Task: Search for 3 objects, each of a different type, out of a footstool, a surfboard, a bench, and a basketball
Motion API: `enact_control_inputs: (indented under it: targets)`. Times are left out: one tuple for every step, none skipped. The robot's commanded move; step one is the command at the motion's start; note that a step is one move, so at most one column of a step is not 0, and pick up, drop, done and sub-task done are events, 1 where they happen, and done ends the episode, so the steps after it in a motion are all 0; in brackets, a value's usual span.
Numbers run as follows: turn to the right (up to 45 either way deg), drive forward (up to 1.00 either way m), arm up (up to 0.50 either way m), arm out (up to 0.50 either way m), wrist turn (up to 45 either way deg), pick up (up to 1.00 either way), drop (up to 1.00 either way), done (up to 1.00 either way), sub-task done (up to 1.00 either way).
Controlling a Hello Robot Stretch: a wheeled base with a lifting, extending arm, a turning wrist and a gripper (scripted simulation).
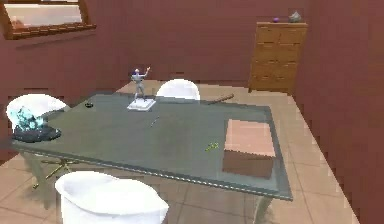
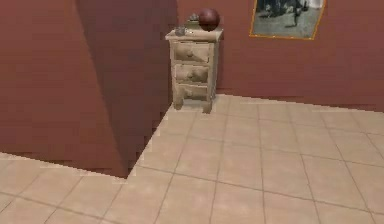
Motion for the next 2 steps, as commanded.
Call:
enact_control_inputs:
  targets:
    - [45.0, 0.00, 0.00, 0.00, 0.0, 0.00, 0.00, 0.00, 0.00]
    - [42.0, 0.00, 0.00, 0.00, 0.0, 0.00, 0.00, 0.00, 0.00]
